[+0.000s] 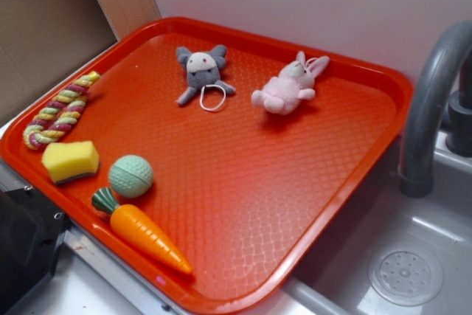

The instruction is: Grab the gray animal.

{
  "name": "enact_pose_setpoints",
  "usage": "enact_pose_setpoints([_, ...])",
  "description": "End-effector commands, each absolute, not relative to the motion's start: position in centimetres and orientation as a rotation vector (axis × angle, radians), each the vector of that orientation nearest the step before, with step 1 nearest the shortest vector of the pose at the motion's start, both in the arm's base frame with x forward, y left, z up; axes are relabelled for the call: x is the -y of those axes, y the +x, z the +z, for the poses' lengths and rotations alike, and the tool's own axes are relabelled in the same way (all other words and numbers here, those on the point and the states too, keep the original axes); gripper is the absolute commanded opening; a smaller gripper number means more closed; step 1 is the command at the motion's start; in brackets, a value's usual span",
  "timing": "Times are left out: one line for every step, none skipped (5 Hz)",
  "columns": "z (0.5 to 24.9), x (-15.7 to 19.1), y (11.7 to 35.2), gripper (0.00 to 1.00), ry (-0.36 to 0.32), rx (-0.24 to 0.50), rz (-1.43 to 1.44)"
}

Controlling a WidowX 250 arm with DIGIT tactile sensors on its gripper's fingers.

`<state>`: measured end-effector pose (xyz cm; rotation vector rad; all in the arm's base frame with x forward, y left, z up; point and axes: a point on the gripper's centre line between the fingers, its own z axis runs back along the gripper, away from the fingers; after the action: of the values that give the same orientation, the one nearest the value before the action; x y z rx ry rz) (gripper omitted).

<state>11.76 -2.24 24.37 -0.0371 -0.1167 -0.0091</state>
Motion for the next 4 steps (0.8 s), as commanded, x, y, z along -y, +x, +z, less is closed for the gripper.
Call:
enact_pose_setpoints([24.4, 2.2, 11.8, 1.0, -0.037, 0.117, -0.009])
enact_pose_setpoints([23.3, 4.8, 15.6, 1.0, -0.096, 0.16, 0.14])
enact_pose_setpoints([21.8, 5.4, 18.4, 1.0, -0.074, 0.237, 0.305])
enact_pose_setpoints([19.1, 4.7, 21.9, 1.0, -0.003, 0.298, 0.53])
